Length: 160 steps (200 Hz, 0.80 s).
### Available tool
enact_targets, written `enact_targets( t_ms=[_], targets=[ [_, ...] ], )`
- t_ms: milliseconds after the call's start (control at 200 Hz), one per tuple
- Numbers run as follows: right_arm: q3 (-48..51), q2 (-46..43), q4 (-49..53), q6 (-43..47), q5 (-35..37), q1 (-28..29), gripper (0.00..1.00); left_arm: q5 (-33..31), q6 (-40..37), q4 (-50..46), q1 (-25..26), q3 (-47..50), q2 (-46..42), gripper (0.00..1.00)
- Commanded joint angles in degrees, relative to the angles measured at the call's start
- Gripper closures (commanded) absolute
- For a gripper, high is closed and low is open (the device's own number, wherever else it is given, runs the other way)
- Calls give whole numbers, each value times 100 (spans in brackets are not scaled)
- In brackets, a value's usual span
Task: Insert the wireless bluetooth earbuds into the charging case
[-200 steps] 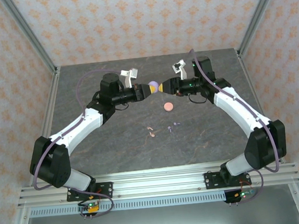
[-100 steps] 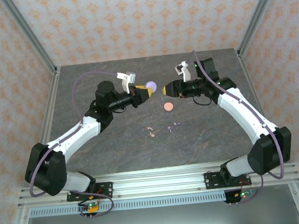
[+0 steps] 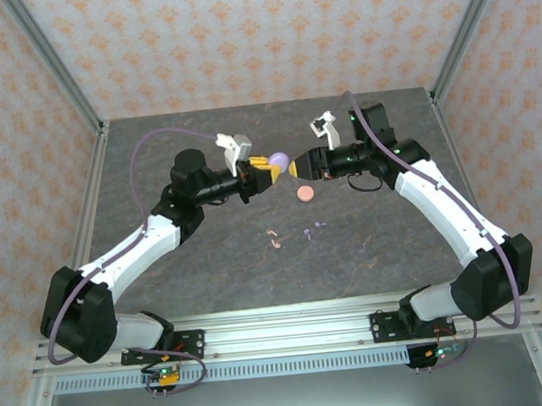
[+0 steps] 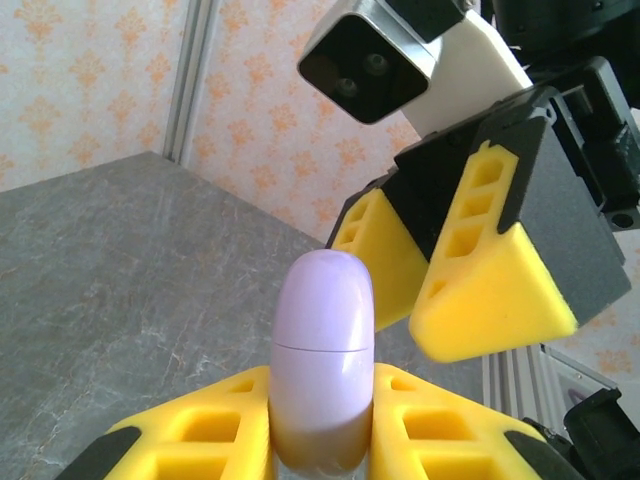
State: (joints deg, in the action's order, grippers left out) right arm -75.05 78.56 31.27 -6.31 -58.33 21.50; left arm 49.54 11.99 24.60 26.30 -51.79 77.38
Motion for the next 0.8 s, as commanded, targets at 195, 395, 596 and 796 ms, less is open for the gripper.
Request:
enact_targets(
  t_ms=[195,395,596,796],
  targets=[
    [-267,-78,-32,50,-22,29,52,348,-393,-136,160,-92,-86,78],
    [-256,-52,-59,-63,276,21,52,473,-503,-223,218,-123,-84,79],
    [-256,-17,-20,-134,559,22,52,452,-557,-276,244,-112,-135,79],
    [-294,43,84,-160,736,22,52,425,-557,-250,244,-55,-175,80]
  ],
)
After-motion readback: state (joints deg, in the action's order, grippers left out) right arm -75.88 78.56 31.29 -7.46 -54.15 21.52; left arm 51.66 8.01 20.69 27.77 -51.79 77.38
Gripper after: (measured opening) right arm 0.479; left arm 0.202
